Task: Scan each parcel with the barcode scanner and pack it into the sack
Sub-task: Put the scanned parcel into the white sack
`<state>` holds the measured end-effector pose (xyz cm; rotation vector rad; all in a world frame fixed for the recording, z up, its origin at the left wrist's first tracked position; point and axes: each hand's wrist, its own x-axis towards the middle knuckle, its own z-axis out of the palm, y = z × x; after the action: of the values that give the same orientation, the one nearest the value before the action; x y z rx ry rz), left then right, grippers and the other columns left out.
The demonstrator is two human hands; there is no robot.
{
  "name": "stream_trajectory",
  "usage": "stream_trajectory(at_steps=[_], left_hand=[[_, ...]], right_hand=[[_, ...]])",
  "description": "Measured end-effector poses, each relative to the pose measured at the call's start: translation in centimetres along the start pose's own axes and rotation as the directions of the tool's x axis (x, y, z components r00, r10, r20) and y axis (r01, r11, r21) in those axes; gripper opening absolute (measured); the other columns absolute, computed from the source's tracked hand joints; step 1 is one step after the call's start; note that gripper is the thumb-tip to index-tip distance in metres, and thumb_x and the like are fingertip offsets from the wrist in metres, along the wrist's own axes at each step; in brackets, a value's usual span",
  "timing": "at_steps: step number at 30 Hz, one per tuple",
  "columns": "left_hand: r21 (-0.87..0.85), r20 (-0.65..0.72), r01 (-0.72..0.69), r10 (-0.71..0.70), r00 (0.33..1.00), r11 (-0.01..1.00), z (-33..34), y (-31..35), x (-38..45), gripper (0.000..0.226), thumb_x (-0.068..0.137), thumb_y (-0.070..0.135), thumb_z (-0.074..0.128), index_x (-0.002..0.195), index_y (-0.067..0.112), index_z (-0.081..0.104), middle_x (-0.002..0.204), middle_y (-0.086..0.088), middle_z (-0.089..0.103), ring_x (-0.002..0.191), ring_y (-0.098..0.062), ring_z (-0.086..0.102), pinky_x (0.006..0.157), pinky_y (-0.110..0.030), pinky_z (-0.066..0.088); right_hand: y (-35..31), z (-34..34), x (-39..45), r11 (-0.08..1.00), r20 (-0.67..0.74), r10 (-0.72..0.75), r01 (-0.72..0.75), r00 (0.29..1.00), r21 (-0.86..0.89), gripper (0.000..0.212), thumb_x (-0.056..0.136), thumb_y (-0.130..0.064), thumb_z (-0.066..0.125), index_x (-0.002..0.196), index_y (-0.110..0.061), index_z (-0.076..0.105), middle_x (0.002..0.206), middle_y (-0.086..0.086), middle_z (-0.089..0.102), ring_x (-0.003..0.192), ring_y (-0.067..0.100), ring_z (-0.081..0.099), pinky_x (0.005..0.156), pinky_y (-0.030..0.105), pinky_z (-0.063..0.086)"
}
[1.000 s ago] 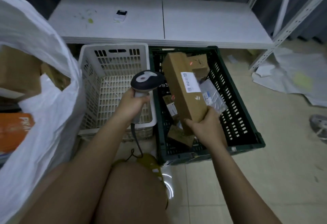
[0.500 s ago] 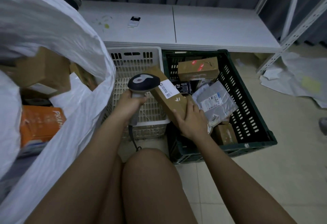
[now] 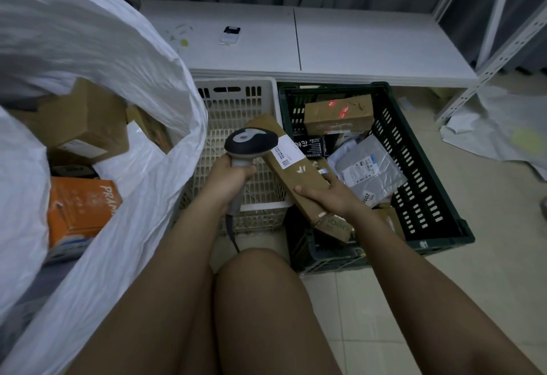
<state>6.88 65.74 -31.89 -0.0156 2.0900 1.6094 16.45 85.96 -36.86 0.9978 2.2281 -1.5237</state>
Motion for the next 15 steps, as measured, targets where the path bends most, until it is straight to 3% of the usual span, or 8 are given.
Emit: stream_trajectory(at_steps=[2, 5, 8, 10, 15], left_hand=[[0.000, 0.001, 0.001, -0.001, 1.000, 1.000, 0.1, 0.0, 0.0, 0.028, 0.091, 0.008, 0.061, 0.117, 0.014, 0.057, 0.100, -0.004, 0.064, 0.093, -0.022, 0.060, 0.088, -0.039, 0.048], [-0.022, 0.010, 0.019, -0.019, 1.000, 1.000, 0.3, 0.2, 0.0, 0.025, 0.091, 0.008, 0.061, 0.115, 0.016, 0.057, 0.102, -0.004, 0.064, 0.097, -0.024, 0.060, 0.089, -0.040, 0.049], [-0.040, 0.020, 0.033, -0.033, 0.999, 0.999, 0.6, 0.3, -0.1, 0.029, 0.091, 0.010, 0.062, 0.119, 0.015, 0.056, 0.104, -0.003, 0.064, 0.099, -0.023, 0.061, 0.091, -0.040, 0.049], [-0.038, 0.022, 0.039, -0.038, 0.999, 0.999, 0.8, 0.2, -0.1, 0.029, 0.090, 0.011, 0.063, 0.118, 0.016, 0.056, 0.105, -0.003, 0.064, 0.100, -0.023, 0.061, 0.094, -0.041, 0.049], [-0.020, 0.020, 0.048, -0.047, 0.999, 0.999, 1.0, 0.0, 0.0, 0.024, 0.091, 0.010, 0.062, 0.112, 0.018, 0.055, 0.109, -0.008, 0.064, 0.102, -0.026, 0.060, 0.097, -0.046, 0.048]], right_hand=[[0.3, 0.1, -0.3, 0.995, -0.102, -0.095, 0.090, 0.990, -0.053, 0.085, 0.075, -0.056, 0.074, 0.144, -0.024, 0.035, 0.129, 0.000, 0.054, 0.108, 0.021, 0.058, 0.094, 0.038, 0.050], [1.2, 0.6, -0.8, 0.923, -0.306, -0.235, 0.113, 0.923, -0.368, 0.081, 0.081, -0.057, 0.064, 0.147, -0.031, 0.025, 0.135, 0.013, 0.040, 0.123, 0.035, 0.041, 0.101, 0.046, 0.040], [2.0, 1.8, -1.9, 0.830, -0.335, -0.322, 0.094, 0.886, -0.549, 0.080, 0.082, -0.053, 0.060, 0.149, -0.029, 0.023, 0.140, 0.018, 0.031, 0.129, 0.037, 0.028, 0.105, 0.047, 0.029], [2.8, 2.5, -2.1, 0.816, -0.327, -0.332, 0.095, 0.885, -0.570, 0.078, 0.083, -0.052, 0.059, 0.148, -0.031, 0.022, 0.142, 0.017, 0.029, 0.130, 0.036, 0.027, 0.105, 0.047, 0.029], [3.6, 2.4, -2.3, 0.909, -0.300, -0.234, 0.099, 0.925, -0.405, 0.063, 0.096, -0.054, 0.041, 0.152, -0.038, 0.015, 0.152, 0.008, 0.022, 0.138, 0.030, 0.017, 0.108, 0.048, 0.027]])
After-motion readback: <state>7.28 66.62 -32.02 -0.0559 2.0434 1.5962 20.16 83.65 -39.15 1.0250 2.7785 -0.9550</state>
